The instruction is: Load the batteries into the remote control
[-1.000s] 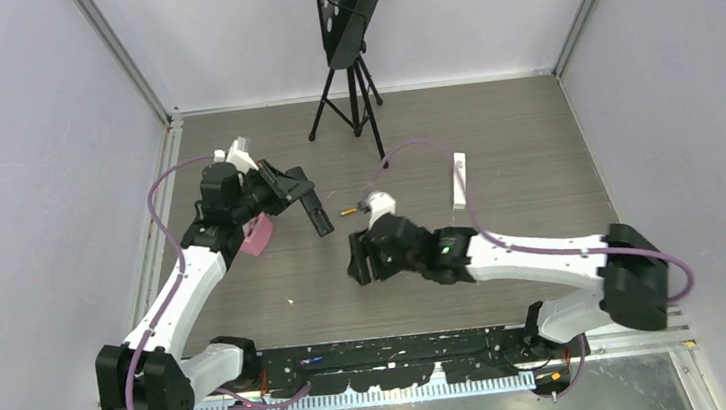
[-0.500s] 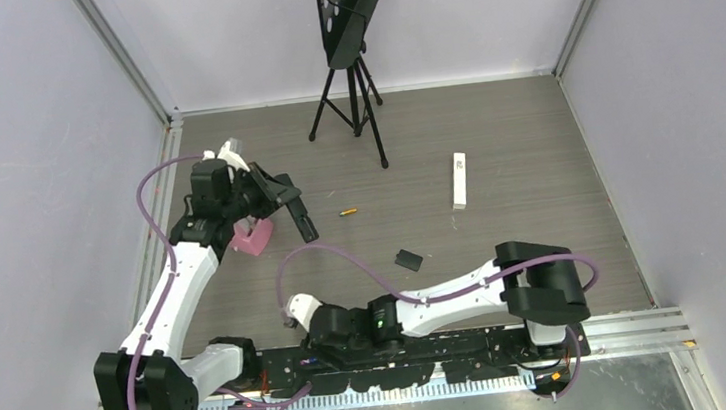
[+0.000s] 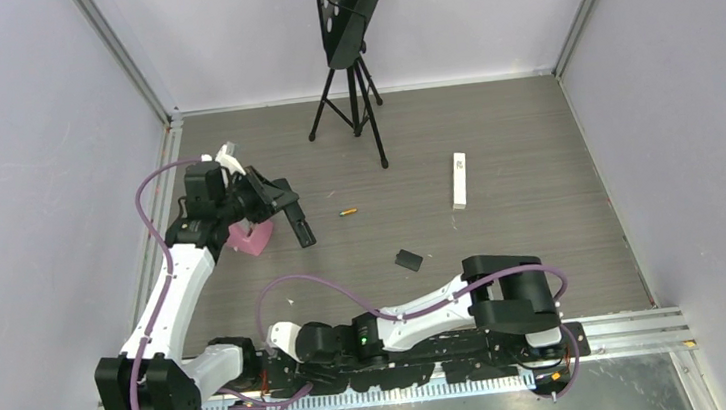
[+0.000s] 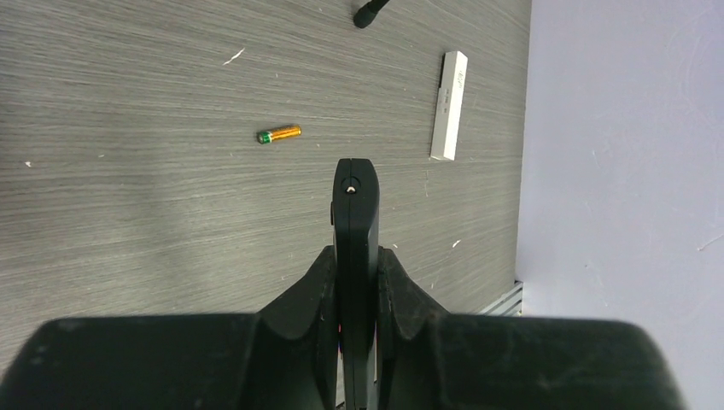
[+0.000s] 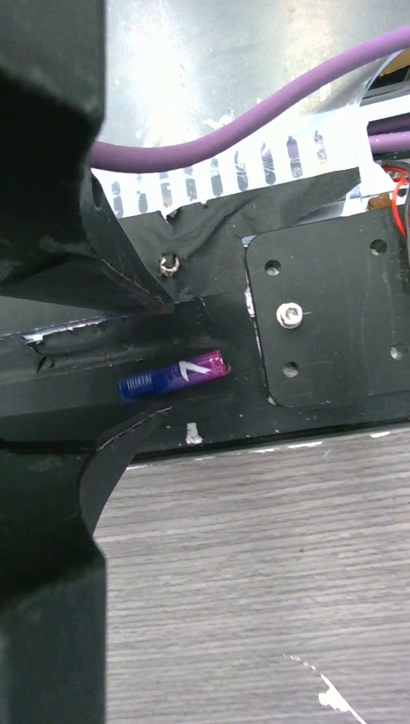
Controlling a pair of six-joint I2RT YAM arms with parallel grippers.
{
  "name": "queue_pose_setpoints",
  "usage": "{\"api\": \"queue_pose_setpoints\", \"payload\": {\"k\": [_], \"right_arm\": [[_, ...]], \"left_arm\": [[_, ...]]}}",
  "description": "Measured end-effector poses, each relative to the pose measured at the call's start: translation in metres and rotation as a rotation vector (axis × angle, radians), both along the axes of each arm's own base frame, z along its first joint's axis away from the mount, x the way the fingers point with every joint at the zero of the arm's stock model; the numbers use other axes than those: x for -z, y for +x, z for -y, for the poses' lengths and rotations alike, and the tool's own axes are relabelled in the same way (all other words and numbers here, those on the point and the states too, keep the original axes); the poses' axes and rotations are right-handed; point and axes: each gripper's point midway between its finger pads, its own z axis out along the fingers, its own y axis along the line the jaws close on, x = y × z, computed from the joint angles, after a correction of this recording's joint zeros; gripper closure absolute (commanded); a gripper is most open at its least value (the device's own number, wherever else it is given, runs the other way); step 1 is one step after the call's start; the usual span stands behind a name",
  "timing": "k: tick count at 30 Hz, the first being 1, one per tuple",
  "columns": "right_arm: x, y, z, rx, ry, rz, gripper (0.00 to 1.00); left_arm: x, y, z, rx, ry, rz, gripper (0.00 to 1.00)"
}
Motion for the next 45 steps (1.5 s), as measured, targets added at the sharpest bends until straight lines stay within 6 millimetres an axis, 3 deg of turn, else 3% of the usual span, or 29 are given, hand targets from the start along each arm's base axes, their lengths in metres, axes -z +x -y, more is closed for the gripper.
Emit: {"api": "queue_pose_setpoints", "payload": {"k": [10, 18, 25, 29, 35, 39, 45], "right_arm": [[0.003, 0.006, -0.002, 0.010, -0.003, 0.027, 0.87], [0.001, 0.025, 0.010, 0.115, 0.006, 0.079, 0.91], [-0.031, 0.059, 0.024, 0.340, 0.065, 0.115, 0.90], [-0.041, 0.099, 0.049, 0.602, 0.069, 0.129, 0.90], [-0.029, 0.153, 0.116, 1.070, 0.014, 0.126, 0.90], [-0.024, 0.174, 0.148, 1.280, 0.012, 0.113, 0.90], [-0.017, 0.184, 0.161, 1.439, 0.028, 0.001, 0.84]], "left_arm": [[-0.002, -0.003, 0.004, 0.023, -0.020, -0.003, 1.00], [-0.005, -0.003, 0.004, 0.028, -0.018, 0.003, 1.00], [-0.005, -0.002, 0.003, 0.026, -0.016, 0.004, 1.00], [-0.004, -0.002, 0.002, 0.023, -0.007, 0.003, 1.00], [-0.003, 0.003, -0.007, -0.022, 0.038, 0.016, 1.00], [-0.001, 0.007, -0.014, -0.063, 0.069, 0.022, 1.00], [0.000, 0.011, -0.020, -0.094, 0.090, 0.029, 1.00]]}}
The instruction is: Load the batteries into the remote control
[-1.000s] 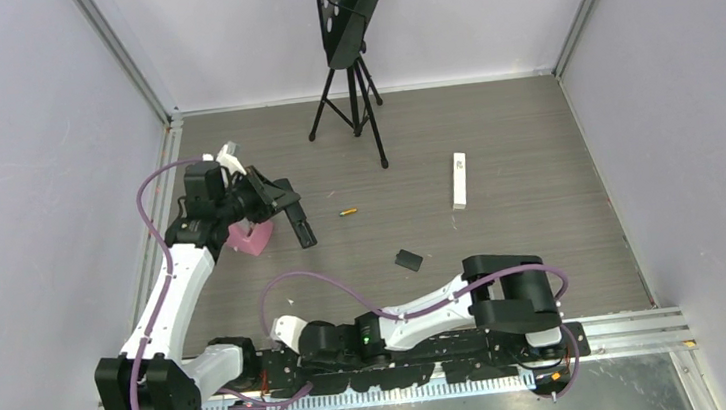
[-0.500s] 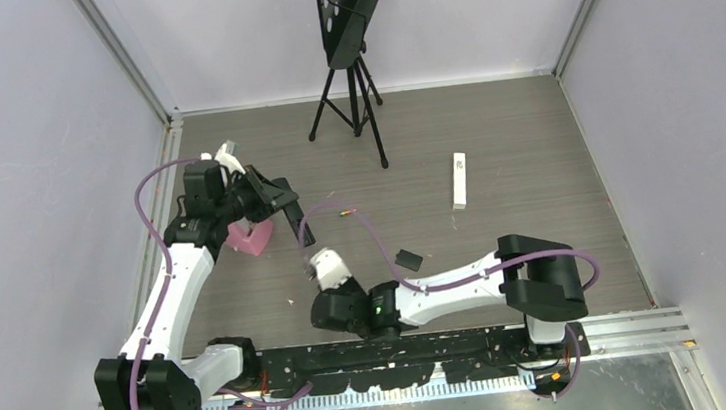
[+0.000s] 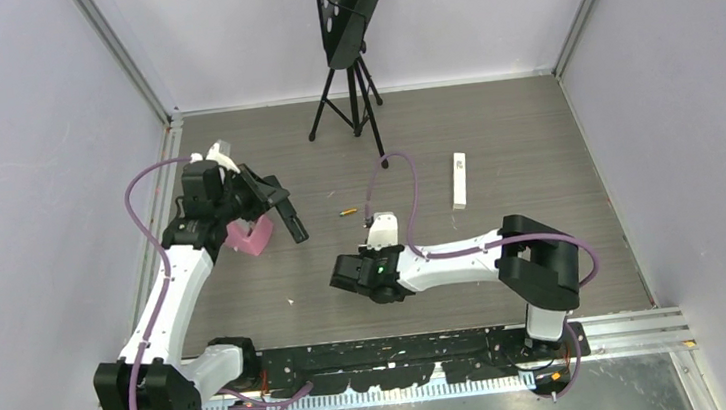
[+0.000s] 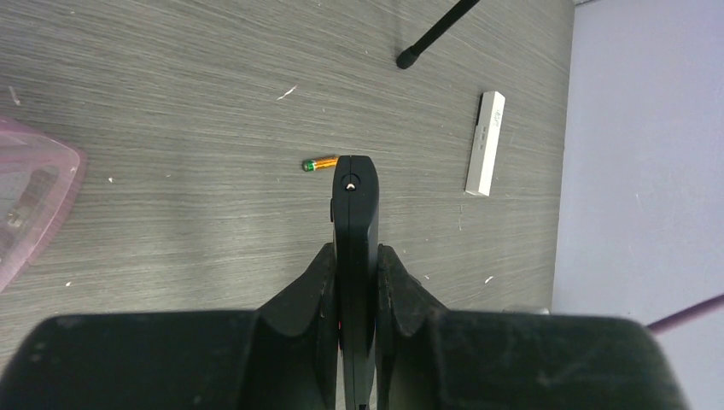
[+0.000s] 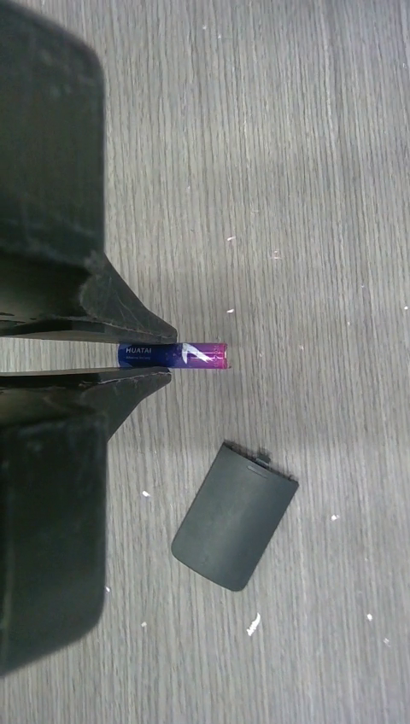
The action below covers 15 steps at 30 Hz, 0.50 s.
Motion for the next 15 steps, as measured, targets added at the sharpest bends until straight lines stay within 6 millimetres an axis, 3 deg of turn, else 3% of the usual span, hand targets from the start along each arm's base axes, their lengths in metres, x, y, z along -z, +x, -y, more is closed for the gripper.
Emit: {"api": "queue_pose_setpoints", "payload": {"k": [7, 15], "right_arm": [[0.001, 0.005, -0.005, 0.082, 0.086, -0.072, 0.64], [-0.005, 0.015, 0.003, 0.091, 0.088, -0.091, 0.60]], "left_arm": [[-0.004, -0.002, -0.001, -0.001, 0.005, 0.024, 1.00], [-0.006, -0.001, 0.004, 0.036, -0.005, 0.041, 1.00]]}}
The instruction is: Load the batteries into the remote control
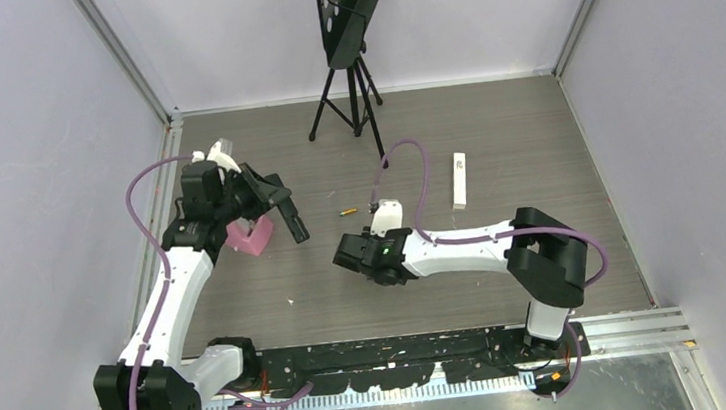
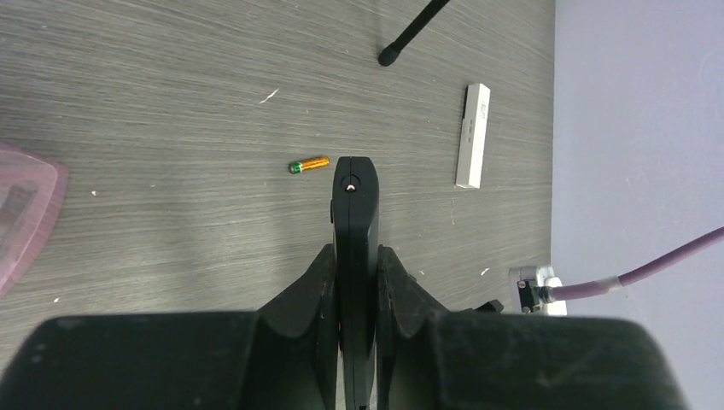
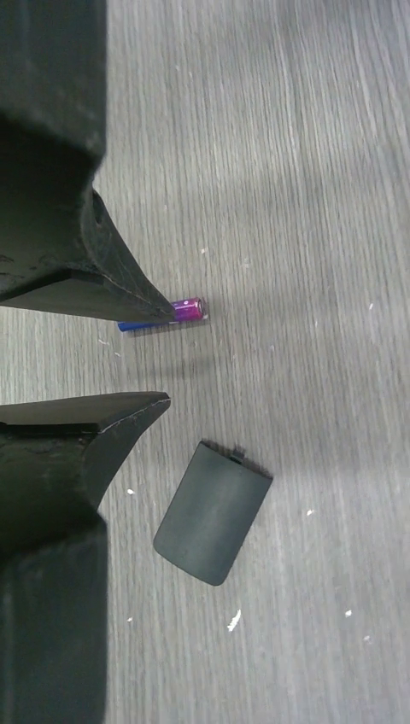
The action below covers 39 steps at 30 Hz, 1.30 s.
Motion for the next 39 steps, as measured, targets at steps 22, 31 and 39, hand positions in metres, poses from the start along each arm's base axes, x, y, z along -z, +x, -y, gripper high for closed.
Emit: {"api": "queue_pose_setpoints", "payload": {"k": [22, 31, 39], "right_arm": [[0.006, 0.006, 0.007, -1.204, -0.224, 0.071, 0.57], [-0.022, 0.036, -0.033, -1.056, -0.143, 0.118, 0.65], [-0.039, 0.044, -0.042, -0.661, 0.000, 0.040, 0.63]], "left_arm": [[0.016, -0.003, -0.008, 0.054, 0.122, 0.013, 1.00], [0.017, -0.002, -0.010, 0.055, 0.140, 0.020, 1.00], [0.017, -0.002, -0.010, 0.054, 0.138, 0.019, 1.00]]}}
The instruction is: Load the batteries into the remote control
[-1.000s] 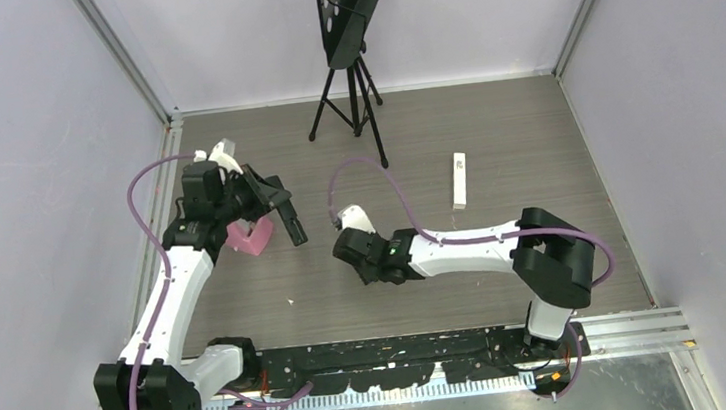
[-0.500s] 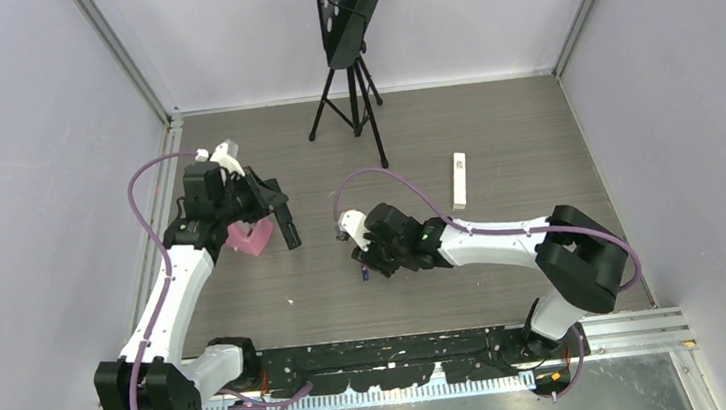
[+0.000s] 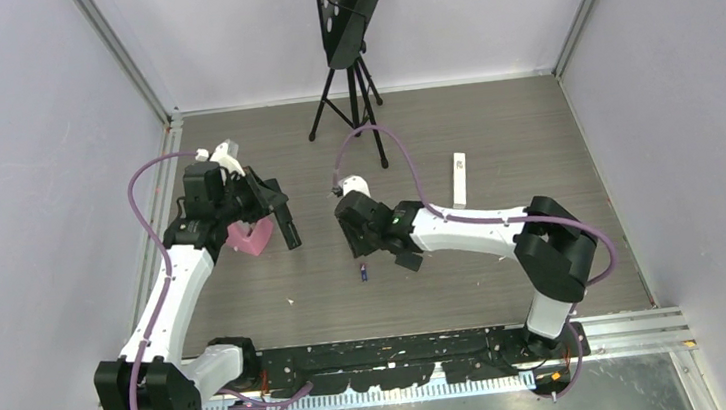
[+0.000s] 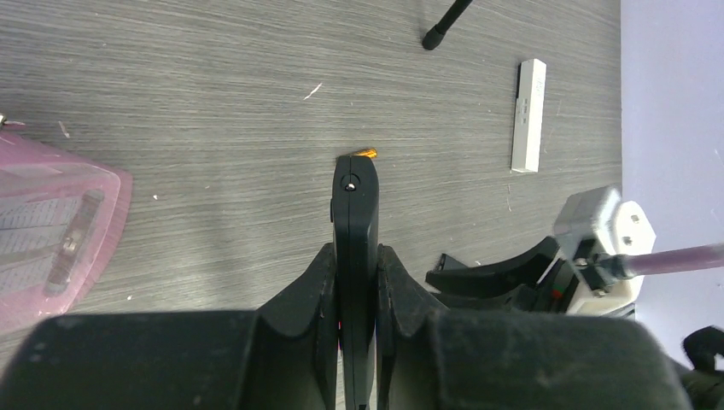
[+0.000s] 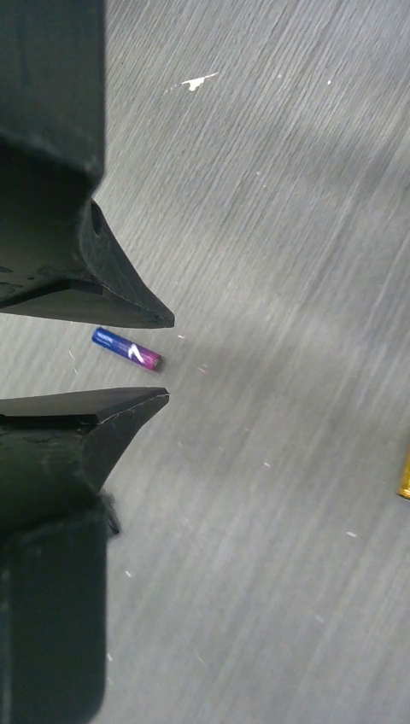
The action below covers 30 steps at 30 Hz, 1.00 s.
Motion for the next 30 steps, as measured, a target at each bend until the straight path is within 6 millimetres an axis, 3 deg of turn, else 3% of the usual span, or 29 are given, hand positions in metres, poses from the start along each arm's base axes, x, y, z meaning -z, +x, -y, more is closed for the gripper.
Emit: {"api": "queue_pose_setpoints", "payload": {"k": [9, 18, 24, 30], "right_arm": [[0.040, -0.030, 0.011, 0.166, -0.099, -0.174, 0.60], [0.053, -0.036, 0.009, 0.197, -0.142, -0.240, 0.60], [0.064, -0.046, 0.009, 0.194, -0.172, -0.274, 0.64], [0.070, -0.052, 0.012, 0.192, -0.201, -0.290, 0.76]], "left_arm": [[0.003, 0.001, 0.000, -0.003, -0.004, -0.012, 1.00], [0.003, 0.001, 0.000, -0.003, -0.004, -0.012, 1.00], [0.003, 0.001, 0.001, -0.001, -0.009, -0.015, 1.00], [0.007, -0.001, 0.003, -0.004, -0.024, -0.032, 1.00]]}}
